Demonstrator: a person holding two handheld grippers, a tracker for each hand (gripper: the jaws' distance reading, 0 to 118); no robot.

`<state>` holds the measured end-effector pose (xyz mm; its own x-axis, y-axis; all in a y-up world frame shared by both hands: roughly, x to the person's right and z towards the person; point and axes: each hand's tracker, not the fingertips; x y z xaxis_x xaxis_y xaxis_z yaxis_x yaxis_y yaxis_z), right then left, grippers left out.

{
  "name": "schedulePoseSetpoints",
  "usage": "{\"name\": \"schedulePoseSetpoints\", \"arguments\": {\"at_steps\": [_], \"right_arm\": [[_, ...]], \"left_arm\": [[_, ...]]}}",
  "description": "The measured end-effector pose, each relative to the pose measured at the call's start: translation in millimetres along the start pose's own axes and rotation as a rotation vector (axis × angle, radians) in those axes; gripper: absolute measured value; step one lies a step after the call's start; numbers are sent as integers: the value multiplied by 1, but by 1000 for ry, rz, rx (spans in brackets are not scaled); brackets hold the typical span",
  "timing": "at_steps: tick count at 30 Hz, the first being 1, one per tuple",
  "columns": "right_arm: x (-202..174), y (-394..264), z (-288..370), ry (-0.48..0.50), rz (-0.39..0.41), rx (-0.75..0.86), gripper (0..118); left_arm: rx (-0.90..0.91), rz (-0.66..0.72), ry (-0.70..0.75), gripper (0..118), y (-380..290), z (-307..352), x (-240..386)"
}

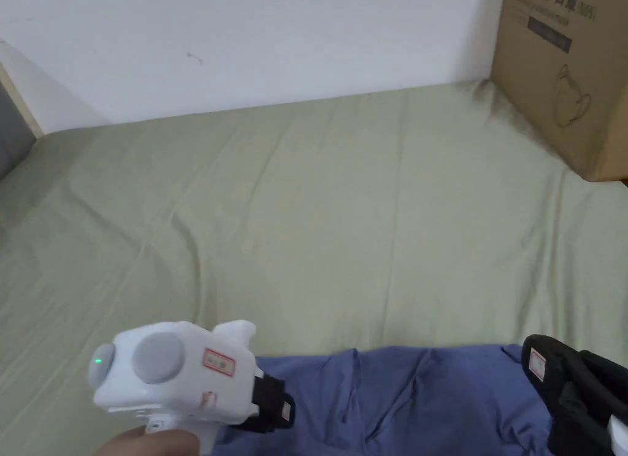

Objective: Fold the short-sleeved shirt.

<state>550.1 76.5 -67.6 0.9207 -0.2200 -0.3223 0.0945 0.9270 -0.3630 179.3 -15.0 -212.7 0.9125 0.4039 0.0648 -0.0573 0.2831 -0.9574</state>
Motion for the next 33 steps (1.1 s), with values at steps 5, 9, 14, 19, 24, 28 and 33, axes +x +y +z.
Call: {"name": "schedulePoseSetpoints", "arguments": {"at_steps": [5,9,14,19,24,28,33], "right_arm": [[1,-1,-1,-27,41,-14,0],[3,-1,-2,-32,34,-22,0],[0,2,-4,-17,39,-24,0],[-4,9,-1,-12,69,-6,0],[-10,10,-4,-5,103,-13,0],[-20,11,-10,19,114,-37,0],[-27,14,-16,35,94,-71,0]], "left_arm": [[-45,-154,66,0,-18,-48,63],[-20,-327,123,0,-22,-38,97],[-130,-148,-444,0,-9,-39,83],[110,-44,-486,0,-11,21,43],[97,86,-1,0,-9,68,-69],[112,309,-313,41,-28,76,-147],[121,430,-572,118,-51,53,-172]]}}
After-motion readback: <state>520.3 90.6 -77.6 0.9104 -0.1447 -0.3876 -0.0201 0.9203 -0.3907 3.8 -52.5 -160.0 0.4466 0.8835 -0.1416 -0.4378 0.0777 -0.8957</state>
